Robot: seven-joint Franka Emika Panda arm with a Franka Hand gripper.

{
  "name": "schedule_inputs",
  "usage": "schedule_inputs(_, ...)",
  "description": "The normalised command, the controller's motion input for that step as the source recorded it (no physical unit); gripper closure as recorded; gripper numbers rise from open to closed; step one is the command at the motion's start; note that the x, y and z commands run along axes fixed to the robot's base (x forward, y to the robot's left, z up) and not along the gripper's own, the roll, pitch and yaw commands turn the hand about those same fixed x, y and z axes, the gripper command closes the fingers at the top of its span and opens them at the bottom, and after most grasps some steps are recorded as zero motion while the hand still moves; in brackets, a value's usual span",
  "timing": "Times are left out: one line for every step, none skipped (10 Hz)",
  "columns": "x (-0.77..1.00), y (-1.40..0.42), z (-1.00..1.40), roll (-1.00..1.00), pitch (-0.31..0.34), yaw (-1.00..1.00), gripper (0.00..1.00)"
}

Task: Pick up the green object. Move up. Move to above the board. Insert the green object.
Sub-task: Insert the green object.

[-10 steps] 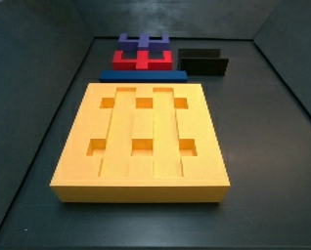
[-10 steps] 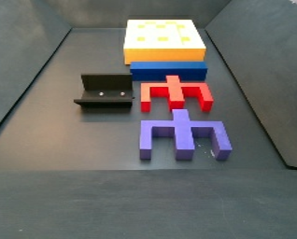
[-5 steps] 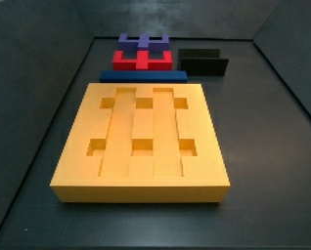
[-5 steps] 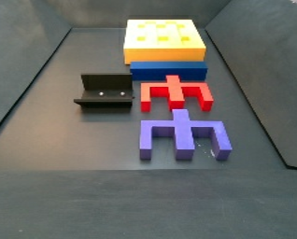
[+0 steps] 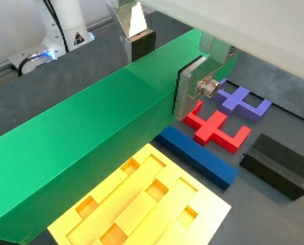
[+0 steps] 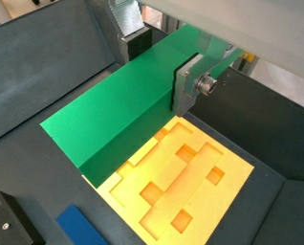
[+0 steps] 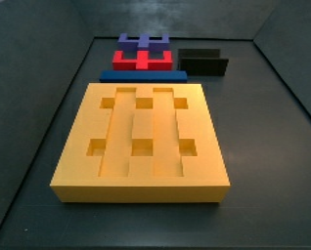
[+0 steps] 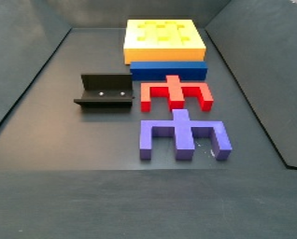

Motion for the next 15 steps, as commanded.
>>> schedule_inputs(0.00,0.00,0.00,0.00,-0.004,0.00,1.00)
schedule_inputs(0.00,0.00,-0.46,0.03,-0.050,0.00,1.00)
schedule_inputs(-0.11,0.00,-1.00,0.05,-0.103,-0.02,1.00)
schedule_inputs(-0.17,0.00,-1.00,0.02,-0.083,0.00,1.00)
schedule_inputs(-0.25,0.00,-1.00,0.01,-0.049,0.00,1.00)
schedule_inputs(-0.29,0.00,-1.00,0.01,-0.026,0.00,1.00)
schedule_inputs(-0.61,0.00,-1.00,0.00,-0.039,0.00,1.00)
schedule_inputs(-0.61,0.00,-1.00,0.02,-0.066,0.08,1.00)
schedule_inputs(-0.43,-0.07,-1.00,0.08,-0.074,0.02,1.00)
schedule_inputs(-0.33,-0.13,-1.00,0.08,-0.063,0.00,1.00)
schedule_inputs(-0.04,-0.19,-0.98,0.00,-0.140,0.01,1.00)
schedule_inputs(0.29,-0.06,-0.71,-0.06,-0.141,0.24,1.00)
schedule_inputs(0.58,-0.09,-0.63,-0.05,-0.061,0.17,1.00)
schedule_inputs(0.51,-0.11,-0.79,0.00,-0.086,0.11,1.00)
schedule_inputs(0.25,-0.08,-0.92,-0.04,-0.083,0.07,1.00)
